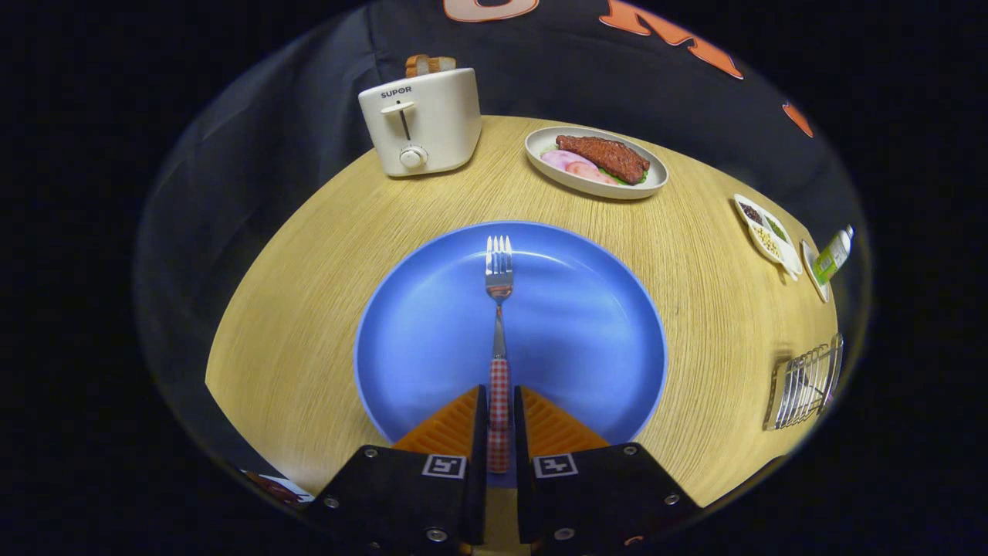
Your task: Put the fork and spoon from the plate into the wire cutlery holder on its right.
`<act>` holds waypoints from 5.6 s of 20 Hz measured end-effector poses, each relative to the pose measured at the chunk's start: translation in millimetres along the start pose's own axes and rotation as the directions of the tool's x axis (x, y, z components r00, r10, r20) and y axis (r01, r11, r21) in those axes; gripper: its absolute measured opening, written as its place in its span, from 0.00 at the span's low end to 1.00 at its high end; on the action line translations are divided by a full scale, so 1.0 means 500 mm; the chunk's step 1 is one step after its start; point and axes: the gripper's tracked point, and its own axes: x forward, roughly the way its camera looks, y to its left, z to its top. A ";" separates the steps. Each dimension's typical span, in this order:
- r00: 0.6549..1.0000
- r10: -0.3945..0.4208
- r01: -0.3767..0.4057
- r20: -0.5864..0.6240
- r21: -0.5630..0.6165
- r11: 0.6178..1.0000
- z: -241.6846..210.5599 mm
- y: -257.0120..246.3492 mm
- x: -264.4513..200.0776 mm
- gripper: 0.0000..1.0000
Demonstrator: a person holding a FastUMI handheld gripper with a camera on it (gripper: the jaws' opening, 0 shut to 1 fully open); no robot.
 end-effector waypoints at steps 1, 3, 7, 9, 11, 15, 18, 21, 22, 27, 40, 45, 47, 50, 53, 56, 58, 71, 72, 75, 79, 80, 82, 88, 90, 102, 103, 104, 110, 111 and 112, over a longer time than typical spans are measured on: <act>1.000 -0.002 0.002 -0.004 0.002 1.000 -0.003 -0.001 0.001 0.14; 1.000 0.019 -0.018 -0.005 0.027 0.999 -0.001 0.004 0.002 0.08; 0.997 0.051 -0.055 0.063 0.065 0.996 0.038 0.003 -0.030 0.07; 0.997 0.047 -0.051 0.068 0.062 0.997 0.043 -0.007 -0.041 0.05; 0.996 0.055 -0.060 0.066 0.076 0.995 0.044 -0.014 -0.055 0.06; 0.994 0.060 -0.070 0.090 0.108 0.992 0.062 -0.053 -0.122 0.05; 0.997 0.023 -0.034 0.077 0.145 0.989 0.061 -0.129 -0.177 0.05; 0.998 -0.042 0.031 0.055 0.188 0.982 0.055 -0.230 -0.233 0.05; 0.997 -0.062 0.052 0.040 0.201 0.978 0.050 -0.263 -0.248 0.06; 0.998 -0.061 0.066 -0.025 0.341 0.938 0.008 -0.397 -0.318 0.06; 0.950 -0.048 0.107 -0.308 0.176 0.979 -0.120 -0.554 -0.390 0.06; 0.907 -0.061 0.094 -0.417 0.060 0.994 -0.138 -0.581 -0.404 0.06; 0.881 -0.065 0.080 -0.468 0.013 0.997 -0.143 -0.587 -0.412 0.05; 0.847 -0.080 0.072 -0.525 -0.036 0.997 -0.142 -0.602 -0.413 0.06; 0.815 -0.081 0.054 -0.574 -0.064 0.996 -0.140 -0.613 -0.409 0.05; 0.767 -0.064 0.016 -0.638 -0.081 0.997 -0.139 -0.609 -0.405 0.05; 0.734 -0.039 -0.001 -0.678 -0.058 0.998 -0.138 -0.610 -0.401 0.05; 0.708 0.075 0.048 -0.702 0.153 0.987 -0.085 -0.597 -0.327 0.10; 0.718 0.080 0.054 -0.692 0.170 0.984 -0.080 -0.598 -0.323 0.10; 0.734 0.091 0.056 -0.672 0.194 0.979 -0.080 -0.601 -0.326 0.11; 0.708 0.113 0.028 -0.697 0.188 0.982 -0.115 -0.594 -0.345 0.12; 0.710 0.116 0.033 -0.694 0.197 0.980 -0.115 -0.595 -0.343 0.12; 0.734 0.111 0.050 -0.670 0.216 0.975 -0.105 -0.602 -0.330 0.12; 0.832 0.168 0.011 -0.529 0.317 0.948 -0.033 -0.591 -0.324 0.19; 0.875 0.170 -0.011 -0.454 0.331 0.943 0.003 -0.586 -0.333 0.25; 0.981 -0.018 -0.045 0.191 0.325 0.945 0.259 -0.617 -0.449 0.77; 0.971 -0.049 -0.032 0.235 0.326 0.945 0.270 -0.630 -0.461 0.77; 0.959 -0.082 -0.012 0.270 0.328 0.944 0.275 -0.643 -0.474 0.77; 0.833 -0.208 0.053 0.512 0.299 0.953 0.350 -0.670 -0.552 0.79; 0.808 -0.219 0.054 0.547 0.300 0.952 0.358 -0.671 -0.574 0.79; 0.780 -0.234 0.062 0.580 0.302 0.951 0.369 -0.675 -0.595 0.79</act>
